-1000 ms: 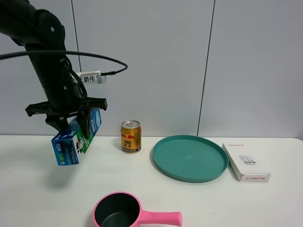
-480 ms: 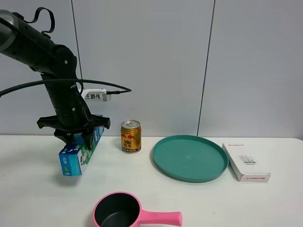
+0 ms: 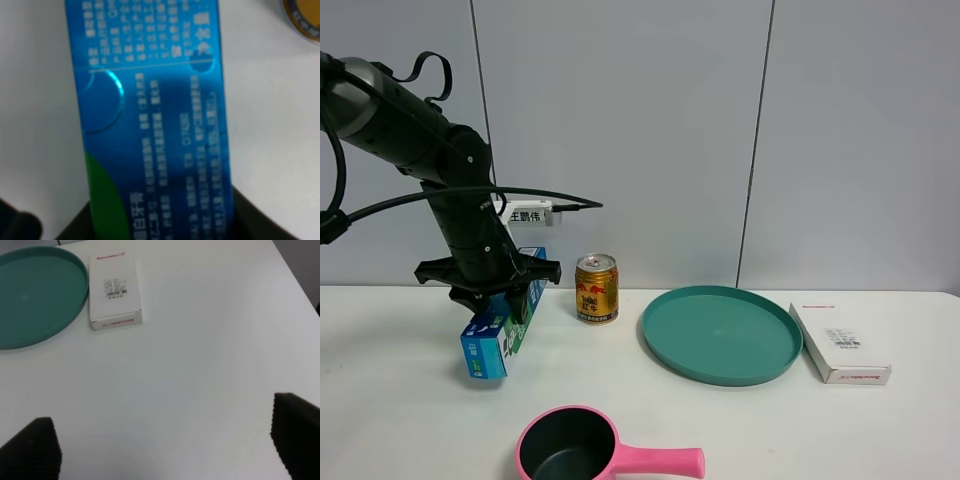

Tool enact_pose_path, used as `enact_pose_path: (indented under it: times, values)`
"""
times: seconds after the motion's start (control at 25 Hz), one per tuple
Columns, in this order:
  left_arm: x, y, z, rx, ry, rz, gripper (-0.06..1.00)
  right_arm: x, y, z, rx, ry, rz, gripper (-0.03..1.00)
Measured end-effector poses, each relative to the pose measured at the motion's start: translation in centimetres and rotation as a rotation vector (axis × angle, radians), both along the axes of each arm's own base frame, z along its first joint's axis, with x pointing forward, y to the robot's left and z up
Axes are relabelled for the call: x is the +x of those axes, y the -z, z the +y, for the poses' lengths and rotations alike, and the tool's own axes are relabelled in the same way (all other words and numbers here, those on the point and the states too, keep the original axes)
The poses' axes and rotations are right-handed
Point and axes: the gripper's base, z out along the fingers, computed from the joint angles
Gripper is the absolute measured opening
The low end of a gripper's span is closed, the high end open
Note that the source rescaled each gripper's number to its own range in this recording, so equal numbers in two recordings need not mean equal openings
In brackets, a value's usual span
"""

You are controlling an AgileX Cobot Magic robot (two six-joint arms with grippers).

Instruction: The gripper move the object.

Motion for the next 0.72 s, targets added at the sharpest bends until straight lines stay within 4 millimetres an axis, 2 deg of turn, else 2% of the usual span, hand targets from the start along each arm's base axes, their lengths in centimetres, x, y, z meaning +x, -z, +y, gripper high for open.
enact_pose_path:
  times: [0.32,0.36,0.44,0.52,0.6,0.72]
  values:
    - [0.05,-0.02,-0.01,0.0,0.003,-0.006,0.02,0.0,0.0,0.0,0.0,0.0,0.0,1.0]
    - [0.05,-0.02,-0.01,0.002,0.005,-0.007,0.1,0.0,0.0,0.0,0.0,0.0,0.0,1.0]
    - [0.15,-0.07,-0.04,0.001,0.013,-0.019,0.39,0.0,0.0,0.0,0.0,0.0,0.0,1.0]
    - [0.21,-0.1,-0.07,0.002,0.022,-0.028,0.61,0.0,0.0,0.0,0.0,0.0,0.0,1.0]
    - [0.22,-0.11,-0.08,0.004,0.028,-0.03,0.7,0.0,0.0,0.0,0.0,0.0,0.0,1.0]
    - [-0.07,-0.47,-0.22,0.023,0.05,-0.021,0.74,0.0,0.0,0.0,0.0,0.0,0.0,1.0]
